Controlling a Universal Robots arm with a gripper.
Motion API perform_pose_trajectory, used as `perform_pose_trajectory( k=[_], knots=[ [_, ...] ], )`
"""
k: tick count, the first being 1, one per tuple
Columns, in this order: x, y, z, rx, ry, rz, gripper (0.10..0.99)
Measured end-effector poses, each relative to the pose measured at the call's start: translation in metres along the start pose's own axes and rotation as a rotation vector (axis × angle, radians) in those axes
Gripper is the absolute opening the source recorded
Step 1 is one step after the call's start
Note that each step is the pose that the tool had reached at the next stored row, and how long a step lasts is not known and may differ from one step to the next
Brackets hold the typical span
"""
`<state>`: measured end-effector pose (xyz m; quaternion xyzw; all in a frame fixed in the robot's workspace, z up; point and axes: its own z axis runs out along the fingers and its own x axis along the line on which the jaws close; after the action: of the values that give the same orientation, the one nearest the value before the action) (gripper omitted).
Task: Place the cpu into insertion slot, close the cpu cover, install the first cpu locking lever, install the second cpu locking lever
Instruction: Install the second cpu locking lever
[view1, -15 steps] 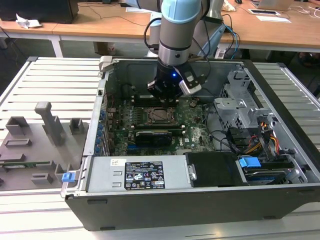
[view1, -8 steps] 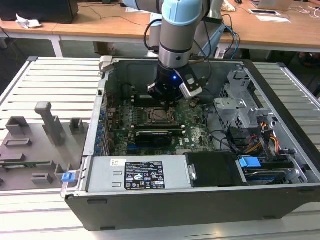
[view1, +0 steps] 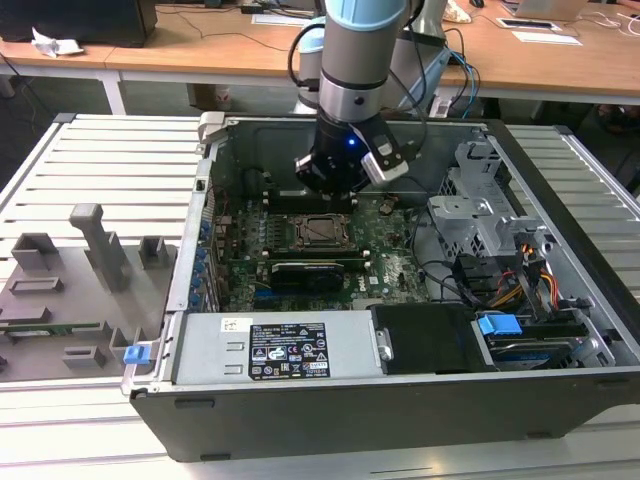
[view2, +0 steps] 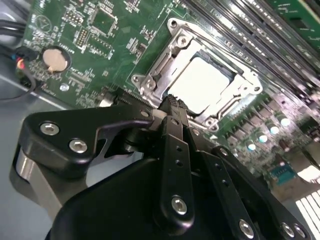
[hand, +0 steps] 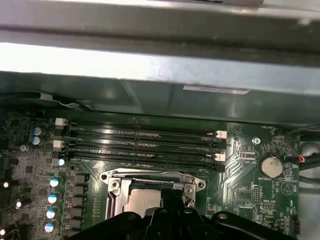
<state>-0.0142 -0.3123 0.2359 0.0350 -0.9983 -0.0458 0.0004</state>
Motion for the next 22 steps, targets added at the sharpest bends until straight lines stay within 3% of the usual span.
perform_pose_trajectory(
  k=[2, 5, 7, 19, 22],
  knots=[
    [0.0000, 0.0005, -0.0057, 0.000, 0.0001, 0.000, 0.106],
    [0.0000, -0.0002, -0.0071, 0.000, 0.0000, 0.000, 0.106],
    [0.0006, -0.0077, -0.0078, 0.000, 0.0001, 0.000, 0.106],
    [0.0019, -0.0271, -0.0095, 0.000, 0.0001, 0.000, 0.106],
    [0.0025, -0.0348, -0.0101, 0.000, 0.0000, 0.000, 0.106]
  ],
)
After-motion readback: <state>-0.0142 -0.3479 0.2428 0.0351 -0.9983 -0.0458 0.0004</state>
